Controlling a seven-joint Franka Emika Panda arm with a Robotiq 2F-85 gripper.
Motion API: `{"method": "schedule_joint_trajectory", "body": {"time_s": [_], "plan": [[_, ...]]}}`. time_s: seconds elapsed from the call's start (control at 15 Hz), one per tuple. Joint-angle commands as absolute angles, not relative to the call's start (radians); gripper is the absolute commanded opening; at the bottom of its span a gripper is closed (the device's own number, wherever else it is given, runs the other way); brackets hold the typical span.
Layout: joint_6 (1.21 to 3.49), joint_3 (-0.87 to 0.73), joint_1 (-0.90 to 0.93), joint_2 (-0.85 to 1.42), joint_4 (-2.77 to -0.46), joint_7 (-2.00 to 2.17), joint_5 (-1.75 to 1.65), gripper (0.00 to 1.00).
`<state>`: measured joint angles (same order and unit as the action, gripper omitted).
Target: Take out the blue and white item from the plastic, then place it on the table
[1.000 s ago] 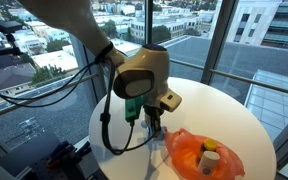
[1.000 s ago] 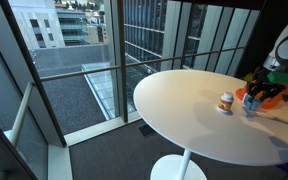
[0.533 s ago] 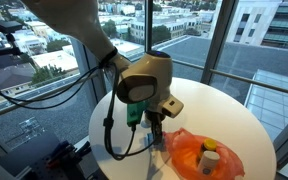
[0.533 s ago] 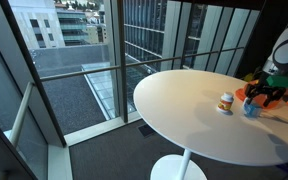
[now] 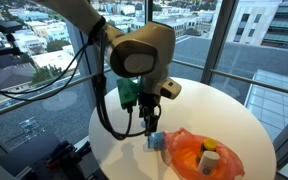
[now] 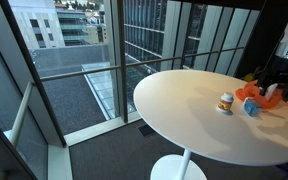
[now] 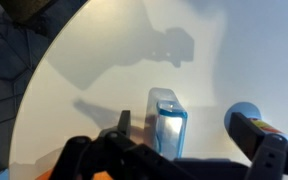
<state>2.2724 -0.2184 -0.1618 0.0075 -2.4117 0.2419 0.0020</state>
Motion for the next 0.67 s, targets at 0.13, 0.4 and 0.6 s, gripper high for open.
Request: {"method": "schedule_joint_trajectory", "body": {"time_s": [0.13, 0.4, 0.6], "plan": [[2.091, -0.199, -0.176, -0.166, -2.408, 0.156, -0.114, 1.0], [2.012, -0.192, -0.177, -0.208, -2.382, 0.126, -0.11, 1.0], [2.026, -0.19, -0.177, -0.203, -2.395, 0.144, -0.094, 1.0]]}}
